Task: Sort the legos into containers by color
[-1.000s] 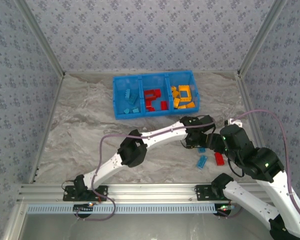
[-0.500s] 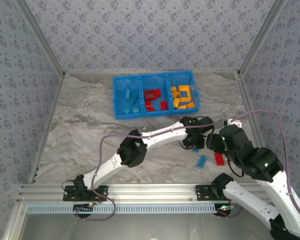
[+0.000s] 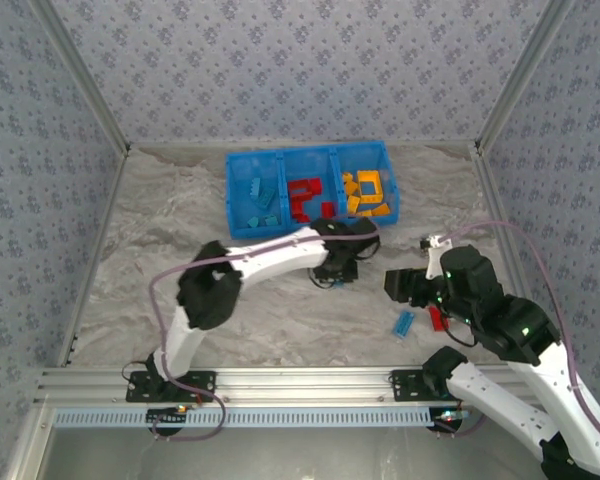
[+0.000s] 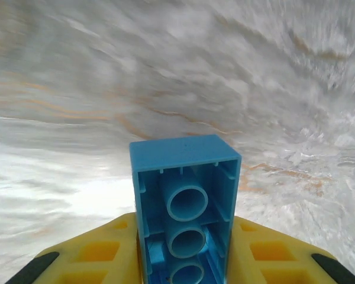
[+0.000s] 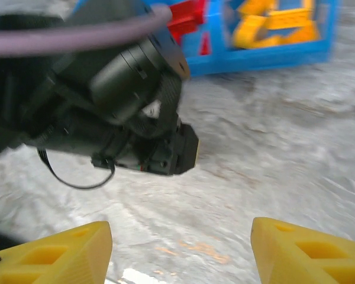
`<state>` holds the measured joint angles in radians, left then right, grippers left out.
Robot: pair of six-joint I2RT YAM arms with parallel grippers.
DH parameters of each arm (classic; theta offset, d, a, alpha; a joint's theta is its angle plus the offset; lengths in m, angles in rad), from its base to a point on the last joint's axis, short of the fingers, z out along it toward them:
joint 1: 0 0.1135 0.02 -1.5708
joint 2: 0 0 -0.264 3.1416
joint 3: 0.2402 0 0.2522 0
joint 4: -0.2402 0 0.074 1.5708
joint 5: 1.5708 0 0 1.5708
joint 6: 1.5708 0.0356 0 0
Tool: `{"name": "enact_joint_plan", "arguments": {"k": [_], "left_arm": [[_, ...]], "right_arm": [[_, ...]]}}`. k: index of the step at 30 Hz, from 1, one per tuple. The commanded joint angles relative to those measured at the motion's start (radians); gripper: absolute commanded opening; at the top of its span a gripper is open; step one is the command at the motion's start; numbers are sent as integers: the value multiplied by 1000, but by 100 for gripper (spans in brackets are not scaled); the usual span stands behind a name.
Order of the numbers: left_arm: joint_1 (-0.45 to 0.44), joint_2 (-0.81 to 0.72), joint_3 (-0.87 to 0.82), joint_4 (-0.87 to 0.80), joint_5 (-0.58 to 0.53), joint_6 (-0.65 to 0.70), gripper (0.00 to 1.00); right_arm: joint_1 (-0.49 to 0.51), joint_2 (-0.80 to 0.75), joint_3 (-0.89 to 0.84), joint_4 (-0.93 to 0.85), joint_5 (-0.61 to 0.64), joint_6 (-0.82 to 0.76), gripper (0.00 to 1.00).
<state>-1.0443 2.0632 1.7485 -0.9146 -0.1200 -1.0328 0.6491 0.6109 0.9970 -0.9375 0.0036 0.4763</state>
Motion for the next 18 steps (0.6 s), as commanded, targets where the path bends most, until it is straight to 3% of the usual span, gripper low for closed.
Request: {"name": "enact_joint_plan", "arguments": {"k": [1, 5, 9, 14, 18], "left_arm": [[80, -210, -119, 19, -69, 28, 17], [224, -366, -242, 21, -62, 115, 17], [376, -385, -230, -8, -101, 266, 17], [507, -252, -123, -25, -174, 357, 17], [558, -101, 19, -46, -213, 378, 16]], "right_arm": [[61, 50, -26, 153, -125, -74, 65], [297, 213, -18, 267, 56, -114, 66], [439, 423, 48, 387, 192, -164, 67], [504, 572, 60, 618, 381, -221, 69], [520, 688, 56, 827, 460, -307, 71]]}}
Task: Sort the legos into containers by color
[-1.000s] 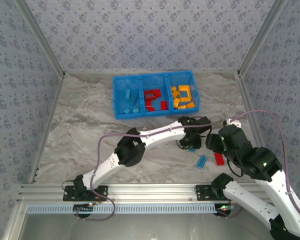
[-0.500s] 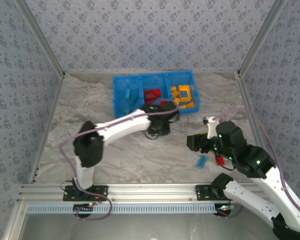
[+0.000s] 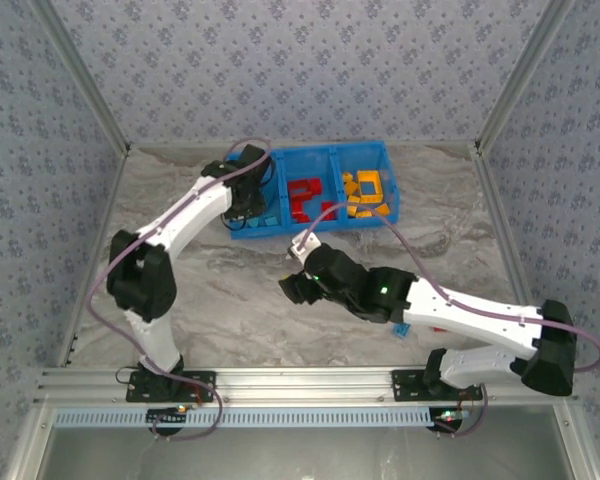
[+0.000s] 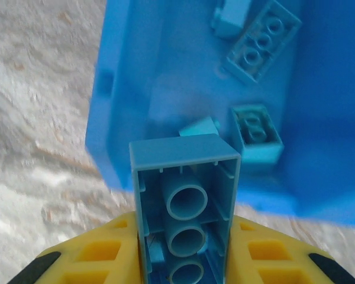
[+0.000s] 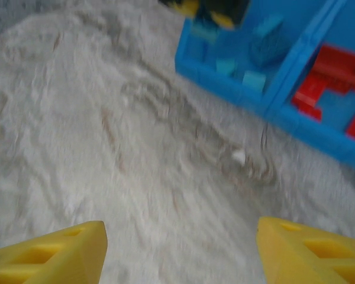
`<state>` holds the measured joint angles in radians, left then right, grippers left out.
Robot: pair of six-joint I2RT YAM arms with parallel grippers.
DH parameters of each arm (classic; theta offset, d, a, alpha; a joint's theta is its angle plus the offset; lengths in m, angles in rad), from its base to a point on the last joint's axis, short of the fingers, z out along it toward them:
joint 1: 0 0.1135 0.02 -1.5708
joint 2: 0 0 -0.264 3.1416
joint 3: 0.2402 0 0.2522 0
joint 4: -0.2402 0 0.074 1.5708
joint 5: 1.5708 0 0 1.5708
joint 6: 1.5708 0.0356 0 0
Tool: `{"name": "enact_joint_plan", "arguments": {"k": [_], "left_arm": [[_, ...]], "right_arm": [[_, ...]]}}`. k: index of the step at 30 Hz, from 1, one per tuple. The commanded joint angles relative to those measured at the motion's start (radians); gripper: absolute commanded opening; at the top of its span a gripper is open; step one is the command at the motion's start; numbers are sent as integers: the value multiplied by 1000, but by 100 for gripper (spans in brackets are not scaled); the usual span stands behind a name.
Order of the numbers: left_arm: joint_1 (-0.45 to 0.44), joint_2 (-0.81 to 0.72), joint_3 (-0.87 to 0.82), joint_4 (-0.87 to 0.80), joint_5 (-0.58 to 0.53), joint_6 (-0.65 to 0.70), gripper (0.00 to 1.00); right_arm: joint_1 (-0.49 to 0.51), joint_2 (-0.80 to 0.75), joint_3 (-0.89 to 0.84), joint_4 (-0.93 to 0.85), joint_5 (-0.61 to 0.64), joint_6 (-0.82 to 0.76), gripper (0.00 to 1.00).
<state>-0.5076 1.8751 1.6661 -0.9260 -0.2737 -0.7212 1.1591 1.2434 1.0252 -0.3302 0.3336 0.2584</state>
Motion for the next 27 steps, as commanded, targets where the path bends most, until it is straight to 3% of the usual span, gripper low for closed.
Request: {"name": "enact_joint_plan", "arguments": {"k": [1, 9, 16, 21, 27], "left_arm": [[24, 118, 136, -39, -71, 73, 16], [27, 360, 422, -125, -149, 91, 18], [28, 432, 454, -145, -168, 75, 23], [22, 410, 432, -149, -141, 61, 49], [-12, 289, 388, -137, -144, 46, 62]], "right_arm": [[10, 81, 39, 242, 132, -100, 71], [15, 192, 102, 271, 142, -71, 72], [25, 146, 47, 234, 174, -12, 72], [25, 97, 16, 195, 197, 27, 73], [11, 36, -14, 148, 209, 62, 73]]}}
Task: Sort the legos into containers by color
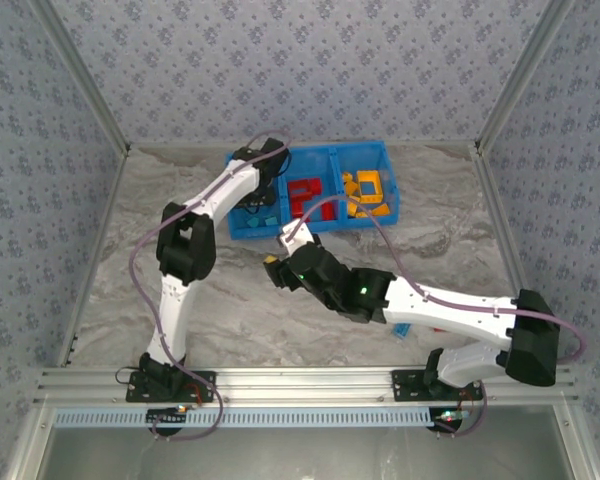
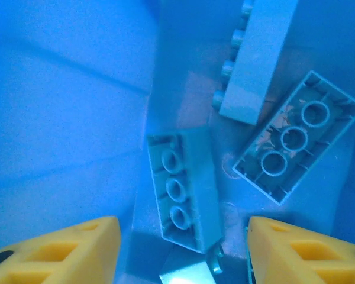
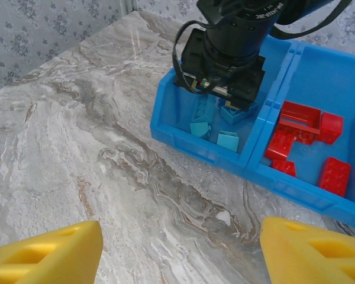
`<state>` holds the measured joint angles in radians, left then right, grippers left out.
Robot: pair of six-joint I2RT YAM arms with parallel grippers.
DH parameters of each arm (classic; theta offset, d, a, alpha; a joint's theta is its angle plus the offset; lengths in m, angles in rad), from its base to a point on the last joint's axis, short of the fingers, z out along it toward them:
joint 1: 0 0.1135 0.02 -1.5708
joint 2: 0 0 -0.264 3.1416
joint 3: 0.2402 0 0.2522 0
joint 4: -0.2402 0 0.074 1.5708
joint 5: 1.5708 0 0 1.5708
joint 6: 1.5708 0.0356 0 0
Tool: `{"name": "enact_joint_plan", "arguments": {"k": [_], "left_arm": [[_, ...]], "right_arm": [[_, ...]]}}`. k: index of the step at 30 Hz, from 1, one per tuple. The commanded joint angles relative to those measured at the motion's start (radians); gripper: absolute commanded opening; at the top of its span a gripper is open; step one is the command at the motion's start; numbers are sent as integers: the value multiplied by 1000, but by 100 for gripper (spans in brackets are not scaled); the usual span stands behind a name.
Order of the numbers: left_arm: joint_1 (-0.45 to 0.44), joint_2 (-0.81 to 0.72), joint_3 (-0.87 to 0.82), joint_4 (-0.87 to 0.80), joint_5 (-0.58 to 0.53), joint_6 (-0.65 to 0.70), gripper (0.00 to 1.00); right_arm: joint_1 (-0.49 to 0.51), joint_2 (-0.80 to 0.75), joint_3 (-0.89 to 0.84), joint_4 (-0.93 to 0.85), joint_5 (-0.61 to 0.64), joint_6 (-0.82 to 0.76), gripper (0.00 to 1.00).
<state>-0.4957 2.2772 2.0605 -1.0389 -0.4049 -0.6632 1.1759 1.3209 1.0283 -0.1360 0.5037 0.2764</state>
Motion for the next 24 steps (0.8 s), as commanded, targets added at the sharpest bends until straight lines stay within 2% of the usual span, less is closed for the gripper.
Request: {"name": "enact_joint_plan", "arguments": {"k": [1, 4, 7, 11, 14, 16, 19, 24], "left_arm": [[-31, -133, -12, -27, -16, -15, 62], [-60, -220, -58, -15, -20, -26, 62], [-116, -334, -171, 49, 28, -6, 62], [-251, -470, -347, 215, 193, 100, 62], [-360, -507, -444, 321, 301, 108, 62], [-433, -499, -475, 400, 365, 105, 62], [-558, -439, -448, 451, 404, 126, 62], [-734, -278, -343, 441, 372, 165, 62]], "right_arm": [[-10, -49, -20, -57, 39, 50, 73], [-18, -92, -28, -102, 56, 77, 73], [-19, -162, -27, -195, 104, 138, 73], [-26, -294, 8, -491, 234, 348, 70], [-40, -397, 48, -744, 275, 509, 61], [-41, -461, 79, -890, 292, 587, 58], [-43, -547, 152, -1156, 314, 740, 58], [-49, -646, 243, -1329, 296, 798, 64]]}}
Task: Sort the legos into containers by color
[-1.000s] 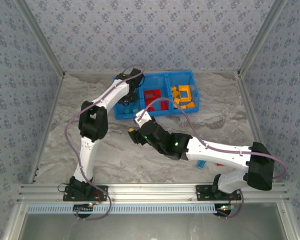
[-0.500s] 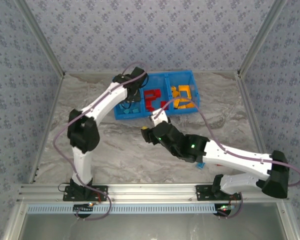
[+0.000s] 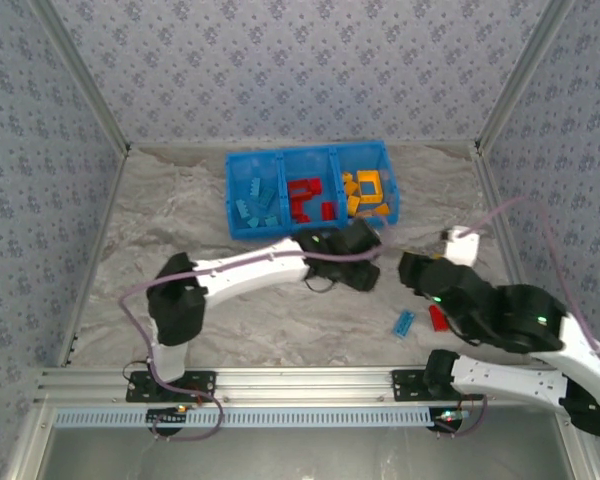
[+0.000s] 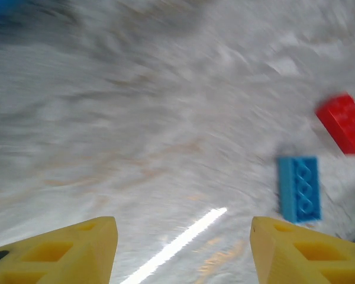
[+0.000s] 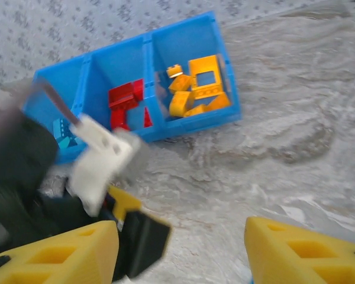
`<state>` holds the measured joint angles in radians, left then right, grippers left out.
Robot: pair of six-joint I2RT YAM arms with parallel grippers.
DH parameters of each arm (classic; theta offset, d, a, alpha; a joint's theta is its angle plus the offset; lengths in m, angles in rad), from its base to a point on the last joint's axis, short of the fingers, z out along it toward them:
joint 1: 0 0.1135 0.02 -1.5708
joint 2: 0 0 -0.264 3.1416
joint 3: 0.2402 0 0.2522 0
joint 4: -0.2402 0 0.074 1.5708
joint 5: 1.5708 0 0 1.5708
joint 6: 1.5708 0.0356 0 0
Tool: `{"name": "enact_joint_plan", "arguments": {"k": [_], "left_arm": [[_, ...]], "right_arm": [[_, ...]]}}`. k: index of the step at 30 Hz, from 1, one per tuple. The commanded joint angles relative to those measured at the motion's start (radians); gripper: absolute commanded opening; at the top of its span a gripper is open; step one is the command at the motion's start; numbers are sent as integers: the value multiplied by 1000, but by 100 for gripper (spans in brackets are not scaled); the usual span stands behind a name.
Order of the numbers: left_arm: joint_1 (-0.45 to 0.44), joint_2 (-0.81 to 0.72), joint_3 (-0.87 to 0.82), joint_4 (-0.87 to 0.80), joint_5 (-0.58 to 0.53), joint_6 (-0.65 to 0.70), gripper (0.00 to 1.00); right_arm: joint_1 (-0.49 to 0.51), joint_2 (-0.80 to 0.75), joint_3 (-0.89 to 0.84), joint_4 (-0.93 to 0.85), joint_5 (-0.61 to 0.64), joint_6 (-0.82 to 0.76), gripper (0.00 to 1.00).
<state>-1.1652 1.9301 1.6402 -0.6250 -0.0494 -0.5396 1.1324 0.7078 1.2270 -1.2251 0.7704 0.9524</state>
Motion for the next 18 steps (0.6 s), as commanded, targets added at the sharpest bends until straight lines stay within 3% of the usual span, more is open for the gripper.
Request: {"name": "enact_joint_plan", "arguments": {"k": [1, 9, 18], "left_arm": [[-83, 95, 96, 19, 16, 41, 62], [-183, 287, 280, -46, 26, 68, 66], [-197, 487, 532, -200, -24, 79, 67]], "right_arm": [[-5, -45, 56, -268, 24, 144, 66], [-7, -172, 105, -381, -40, 285, 74], [-10, -208, 102, -397, -59, 326, 75]]}}
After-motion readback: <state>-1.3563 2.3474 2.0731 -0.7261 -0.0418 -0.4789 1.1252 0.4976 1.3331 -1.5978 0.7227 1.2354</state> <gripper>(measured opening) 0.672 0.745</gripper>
